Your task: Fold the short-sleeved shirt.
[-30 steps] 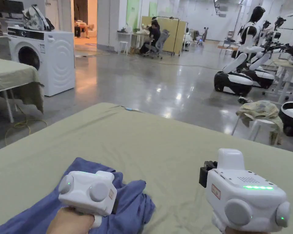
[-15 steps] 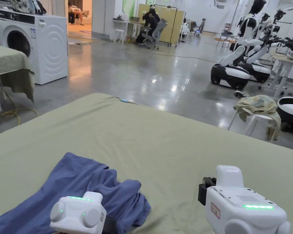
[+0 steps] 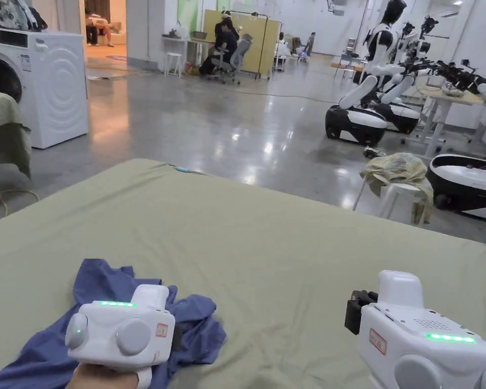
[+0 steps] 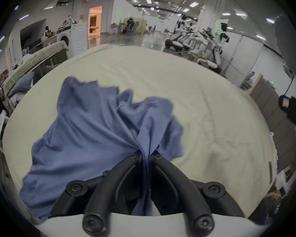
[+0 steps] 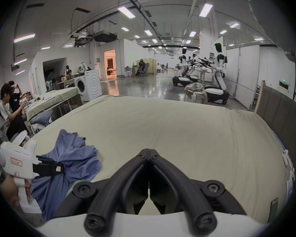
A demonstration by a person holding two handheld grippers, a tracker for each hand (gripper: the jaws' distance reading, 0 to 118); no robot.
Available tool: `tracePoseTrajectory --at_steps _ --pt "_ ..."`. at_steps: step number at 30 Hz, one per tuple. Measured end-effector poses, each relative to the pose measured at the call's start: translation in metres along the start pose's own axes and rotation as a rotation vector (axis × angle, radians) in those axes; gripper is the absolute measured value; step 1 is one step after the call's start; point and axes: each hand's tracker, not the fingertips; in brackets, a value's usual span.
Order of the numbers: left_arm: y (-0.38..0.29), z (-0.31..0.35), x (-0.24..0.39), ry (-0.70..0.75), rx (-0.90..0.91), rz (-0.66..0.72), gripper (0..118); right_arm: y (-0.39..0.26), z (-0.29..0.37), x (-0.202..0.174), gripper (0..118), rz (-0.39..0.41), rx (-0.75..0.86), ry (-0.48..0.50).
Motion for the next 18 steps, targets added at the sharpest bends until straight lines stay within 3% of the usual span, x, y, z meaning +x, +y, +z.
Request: tracePoseTrajectory --at_steps 7,18 --pt "0.028 0.007 0.103 -0.16 0.093 -0.094 8 -0.008 0.049 0.08 1 -0.052 0.031 -0.109" --pt "0.044 0.039 0.329 -0.497 0.179 -0.328 8 -0.017 0.119 0.216 1 -0.137 0.076 -0.317"
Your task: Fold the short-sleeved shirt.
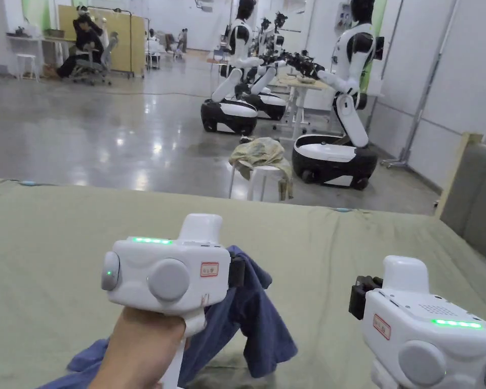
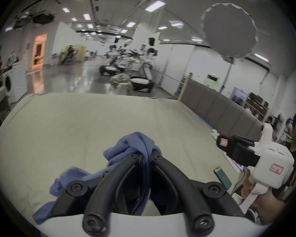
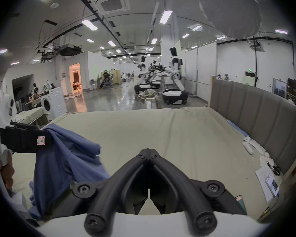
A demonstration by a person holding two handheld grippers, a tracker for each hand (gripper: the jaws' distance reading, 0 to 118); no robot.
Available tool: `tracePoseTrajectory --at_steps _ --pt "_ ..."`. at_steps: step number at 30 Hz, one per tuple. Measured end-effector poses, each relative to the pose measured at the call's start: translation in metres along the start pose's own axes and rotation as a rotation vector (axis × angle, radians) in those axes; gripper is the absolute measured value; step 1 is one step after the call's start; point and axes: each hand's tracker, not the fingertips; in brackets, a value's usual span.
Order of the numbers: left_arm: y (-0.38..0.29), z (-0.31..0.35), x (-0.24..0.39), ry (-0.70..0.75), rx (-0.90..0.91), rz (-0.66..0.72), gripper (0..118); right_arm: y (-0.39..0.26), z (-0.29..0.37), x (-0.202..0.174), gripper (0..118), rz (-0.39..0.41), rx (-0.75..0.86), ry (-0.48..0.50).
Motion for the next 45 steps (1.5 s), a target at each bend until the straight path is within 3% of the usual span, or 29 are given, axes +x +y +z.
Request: tracePoseTrajectory --at_steps 6,9,12,13,16,17,21,28,30,31,32,33,34,38,45 --pt "-0.058 -0.12 0.046 0.029 -0.258 -0.076 8 -0.014 -0.003 0.049 1 -0.023 -0.027 -0.057" --pt "-0.103 -0.17 0.047 0.054 -0.389 -0.025 8 -0.028 -0.02 0.068 1 -0.026 -0.051 -0.074" --pt "-0.125 -0.182 0.049 0.04 -0.398 0.004 9 -0.037 -0.026 0.075 1 -0.026 -0.069 -0.076" --pt "-0.124 -0.176 0.049 0.038 -0.375 0.0 15 -0.039 -0.026 0.075 1 -0.02 -0.072 -0.074" --pt "-0.114 -0.145 0.05 0.011 -0.306 -0.052 105 -0.041 -0.025 0.068 1 0.009 -0.073 -0.06" --pt "-0.112 -0.13 0.05 0.005 -0.268 -0.07 110 -0.04 -0.023 0.065 1 0.007 -0.074 -0.048" --pt "-0.101 -0.046 0.041 0.049 -0.111 -0.082 110 -0.04 -0.006 0.037 1 -0.009 -0.054 0.003" --pt "-0.118 0.097 -0.02 0.323 0.09 -0.155 110 -0.055 0.027 -0.031 1 0.067 0.008 0.105" --pt "-0.122 0.129 -0.047 0.369 0.096 -0.14 103 -0.059 0.032 -0.047 1 0.07 0.006 0.121" --pt "-0.124 0.143 -0.061 0.402 0.079 -0.128 84 -0.06 0.034 -0.056 1 0.071 0.003 0.13" --pt "-0.125 0.15 -0.074 0.436 0.047 -0.109 11 -0.062 0.035 -0.061 1 0.07 0.0 0.138" --pt "-0.126 0.161 -0.095 0.486 0.029 -0.075 4 -0.063 0.035 -0.068 1 0.071 -0.009 0.15" --pt "-0.121 0.16 -0.105 0.446 0.025 -0.021 4 -0.065 0.035 -0.074 1 0.079 -0.017 0.157" --pt "-0.119 0.17 -0.163 0.537 -0.052 0.082 4 -0.068 0.037 -0.087 1 0.11 -0.029 0.172" --pt "-0.142 0.117 -0.248 0.615 -0.295 0.176 4 -0.071 0.024 -0.066 1 0.12 -0.072 0.142"
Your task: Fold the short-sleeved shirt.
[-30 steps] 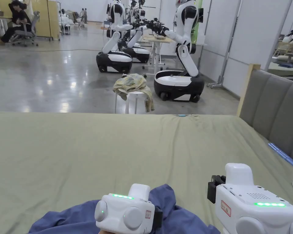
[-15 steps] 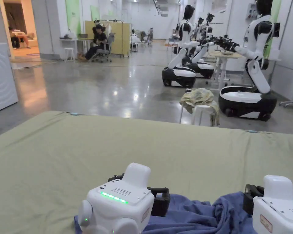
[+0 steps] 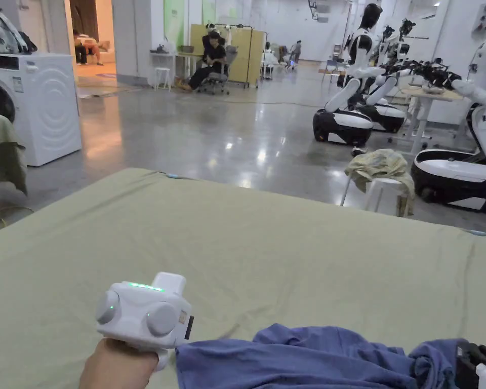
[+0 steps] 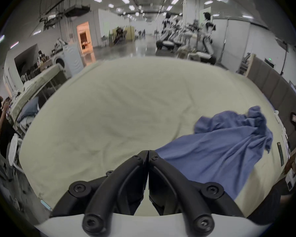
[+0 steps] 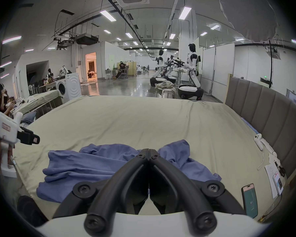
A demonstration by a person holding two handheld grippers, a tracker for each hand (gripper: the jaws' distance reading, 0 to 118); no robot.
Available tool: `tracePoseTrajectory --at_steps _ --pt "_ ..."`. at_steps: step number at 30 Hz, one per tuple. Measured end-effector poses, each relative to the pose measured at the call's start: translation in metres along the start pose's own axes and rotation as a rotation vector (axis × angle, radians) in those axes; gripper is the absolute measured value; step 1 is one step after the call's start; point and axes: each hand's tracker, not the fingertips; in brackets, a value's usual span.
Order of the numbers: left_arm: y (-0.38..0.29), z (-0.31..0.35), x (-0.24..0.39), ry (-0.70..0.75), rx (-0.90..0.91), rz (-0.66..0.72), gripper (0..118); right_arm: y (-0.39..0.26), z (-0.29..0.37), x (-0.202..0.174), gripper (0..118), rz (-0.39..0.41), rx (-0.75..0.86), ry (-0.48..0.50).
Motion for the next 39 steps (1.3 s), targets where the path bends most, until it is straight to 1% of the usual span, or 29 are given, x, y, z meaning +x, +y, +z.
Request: tracePoseTrajectory --at_steps 1,2,3,4,5,6,8,10,11,12,13,14,15,16,17,19,21,22,24,25,28,30,31,32,33,34,35,37,39 --pt "-0.004 -0.008 0.003 -0.003 -0.005 0.003 4 -0.002 -0.002 0.005 1 0.002 -0.01 -0.012" --pt "-0.006 -0.017 0.009 -0.003 -0.007 0.004 10 -0.004 -0.005 0.011 1 0.006 -0.021 -0.026" --pt "-0.006 -0.028 0.013 0.011 -0.015 -0.002 35 -0.006 -0.008 0.018 1 0.004 -0.032 -0.038" --pt "-0.005 -0.038 0.017 0.017 -0.018 0.005 72 -0.008 -0.011 0.025 1 0.0 -0.045 -0.053" --pt "-0.009 -0.043 0.025 0.004 -0.04 0.01 105 -0.01 -0.013 0.031 1 -0.002 -0.057 -0.067" --pt "-0.013 -0.053 0.033 -0.01 -0.079 0.0 107 -0.012 -0.016 0.039 1 -0.005 -0.069 -0.08" --pt "-0.019 -0.065 0.048 -0.012 -0.093 -0.02 106 -0.015 -0.02 0.053 1 -0.008 -0.087 -0.107" --pt "-0.03 -0.072 0.054 0.034 -0.149 -0.073 95 -0.017 -0.022 0.068 1 -0.016 -0.102 -0.137" --pt "-0.036 -0.073 0.06 0.049 -0.163 -0.093 92 -0.018 -0.023 0.076 1 -0.02 -0.114 -0.148" --pt "-0.038 -0.066 0.065 0.007 -0.135 -0.061 92 -0.019 -0.025 0.084 1 -0.019 -0.131 -0.164" --pt "-0.034 -0.049 0.064 0.01 -0.11 -0.063 86 -0.02 -0.028 0.092 1 -0.014 -0.148 -0.178" --pt "-0.031 -0.038 0.07 0.013 -0.077 -0.109 60 -0.022 -0.03 0.1 1 -0.011 -0.162 -0.189" --pt "-0.029 -0.03 0.076 0.01 -0.055 -0.122 31 -0.024 -0.034 0.109 1 -0.01 -0.174 -0.197" --pt "-0.028 -0.023 0.081 0.041 -0.035 -0.13 15 -0.027 -0.04 0.117 1 -0.014 -0.194 -0.209" --pt "-0.022 -0.019 0.073 -0.003 -0.044 -0.121 14 -0.03 -0.045 0.125 1 -0.016 -0.211 -0.221" --pt "-0.017 -0.004 0.077 -0.025 -0.017 -0.089 10 -0.039 -0.062 0.143 1 -0.042 -0.258 -0.207" --pt "-0.009 -0.002 0.07 -0.049 -0.004 -0.063 9 -0.044 -0.077 0.154 2 -0.058 -0.31 -0.15" --pt "-0.007 0.001 0.073 -0.049 -0.001 -0.073 9 -0.047 -0.083 0.159 11 -0.069 -0.333 -0.124" --pt "-0.005 0.006 0.079 -0.044 0.009 -0.084 9 -0.054 -0.099 0.169 87 -0.124 -0.384 -0.113" --pt "-0.002 0.0 0.072 -0.051 0.007 -0.079 9 -0.059 -0.105 0.172 102 -0.148 -0.4 -0.111" --pt "-0.001 -0.001 0.073 -0.06 0.007 -0.067 8 -0.07 -0.119 0.178 103 -0.179 -0.402 -0.078" --pt "0.001 -0.013 0.067 -0.053 -0.001 -0.069 8 -0.076 -0.136 0.184 103 -0.179 -0.427 -0.051" --pt "0.002 -0.014 0.067 -0.05 -0.005 -0.069 8 -0.077 -0.144 0.185 102 -0.165 -0.431 -0.038" --pt "0.002 -0.014 0.067 -0.048 -0.009 -0.066 8 -0.077 -0.149 0.184 97 -0.146 -0.43 -0.028" --pt "0.003 -0.017 0.066 -0.047 -0.012 -0.064 8 -0.076 -0.154 0.182 83 -0.109 -0.43 -0.025" --pt "0.003 -0.018 0.067 -0.042 -0.015 -0.066 8 -0.074 -0.155 0.174 51 -0.075 -0.454 -0.02" --pt "0.004 -0.019 0.067 -0.036 -0.017 -0.07 8 -0.076 -0.16 0.171 2 -0.064 -0.513 -0.02" --pt "0.003 -0.021 0.067 -0.031 -0.019 -0.073 8 -0.083 -0.167 0.17 1 -0.077 -0.639 -0.027" --pt "0.004 -0.022 0.065 -0.033 -0.024 -0.076 7 -0.077 -0.156 0.169 1 -0.097 -0.57 -0.023"
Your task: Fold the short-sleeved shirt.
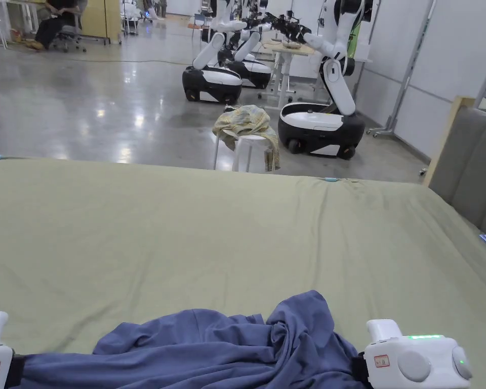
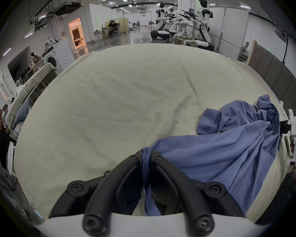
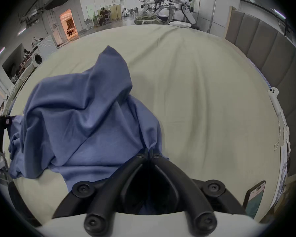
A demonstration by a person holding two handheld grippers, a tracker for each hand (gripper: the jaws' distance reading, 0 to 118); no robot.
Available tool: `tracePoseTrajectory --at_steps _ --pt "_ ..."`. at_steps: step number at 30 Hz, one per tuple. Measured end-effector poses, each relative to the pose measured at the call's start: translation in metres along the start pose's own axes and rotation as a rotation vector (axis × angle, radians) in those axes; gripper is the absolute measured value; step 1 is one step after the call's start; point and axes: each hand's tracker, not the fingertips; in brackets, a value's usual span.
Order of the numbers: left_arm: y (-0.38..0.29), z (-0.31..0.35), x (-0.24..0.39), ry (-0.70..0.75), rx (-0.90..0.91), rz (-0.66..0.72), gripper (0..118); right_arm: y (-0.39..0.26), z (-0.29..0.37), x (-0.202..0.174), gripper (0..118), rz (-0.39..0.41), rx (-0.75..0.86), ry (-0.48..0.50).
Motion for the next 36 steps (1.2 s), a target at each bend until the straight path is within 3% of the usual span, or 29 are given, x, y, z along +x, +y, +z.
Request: tracePoseTrajectory --at_steps 2,11,25,30,36 --pt "0.0 -0.002 -0.003 0.007 0.003 -0.004 6 0.002 0.015 0.004 1 -0.058 0.046 0.013" --pt "0.036 0.074 -0.021 -0.01 0.197 0.037 6 0.036 0.14 0.015 1 -0.044 0.316 -0.014" --pt "0.204 0.2 -0.05 -0.021 0.546 0.103 6 0.178 0.333 0.001 1 -0.091 0.768 -0.016" --pt "0.271 0.223 -0.054 -0.014 0.634 0.124 6 0.236 0.37 -0.004 1 -0.077 0.855 -0.049" --pt "0.332 0.212 -0.061 0.039 0.667 0.107 6 0.282 0.366 0.002 1 -0.115 0.897 -0.067"
